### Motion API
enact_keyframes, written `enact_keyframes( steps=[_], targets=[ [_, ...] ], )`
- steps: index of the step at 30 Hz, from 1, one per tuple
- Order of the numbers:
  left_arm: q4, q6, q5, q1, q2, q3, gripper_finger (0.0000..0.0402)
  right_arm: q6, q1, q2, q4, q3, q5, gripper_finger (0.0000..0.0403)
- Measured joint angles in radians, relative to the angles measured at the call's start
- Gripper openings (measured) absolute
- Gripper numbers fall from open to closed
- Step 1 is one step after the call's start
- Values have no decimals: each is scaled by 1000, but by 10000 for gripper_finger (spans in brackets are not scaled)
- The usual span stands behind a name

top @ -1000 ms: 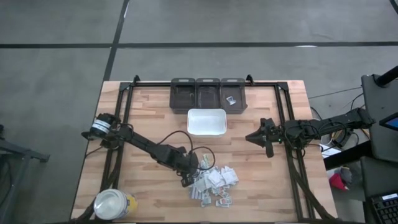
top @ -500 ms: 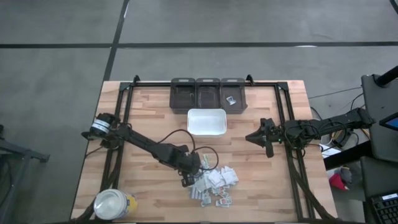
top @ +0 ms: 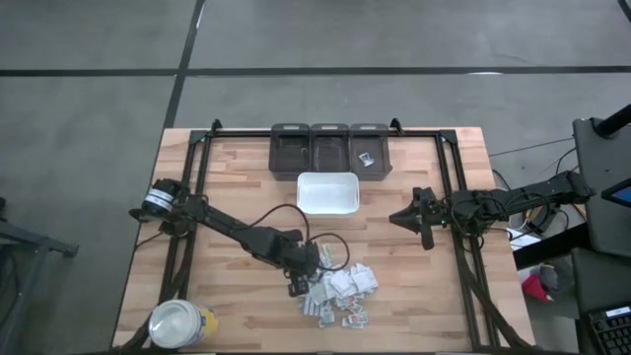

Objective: Pick & Place First Aid Supplies
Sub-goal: Put the white alcohol pad into the right black bin

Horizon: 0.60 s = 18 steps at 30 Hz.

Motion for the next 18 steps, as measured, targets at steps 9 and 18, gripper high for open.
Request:
enact_keyframes(
  steps=[9, 18],
  targets=[
    [23, 6, 7, 11, 2, -1, 75, 0, 0, 0, 1, 0, 0, 57],
    [84, -70, 40, 17, 9, -38, 145, 0, 0, 0, 2, 0, 0, 57]
  ],
)
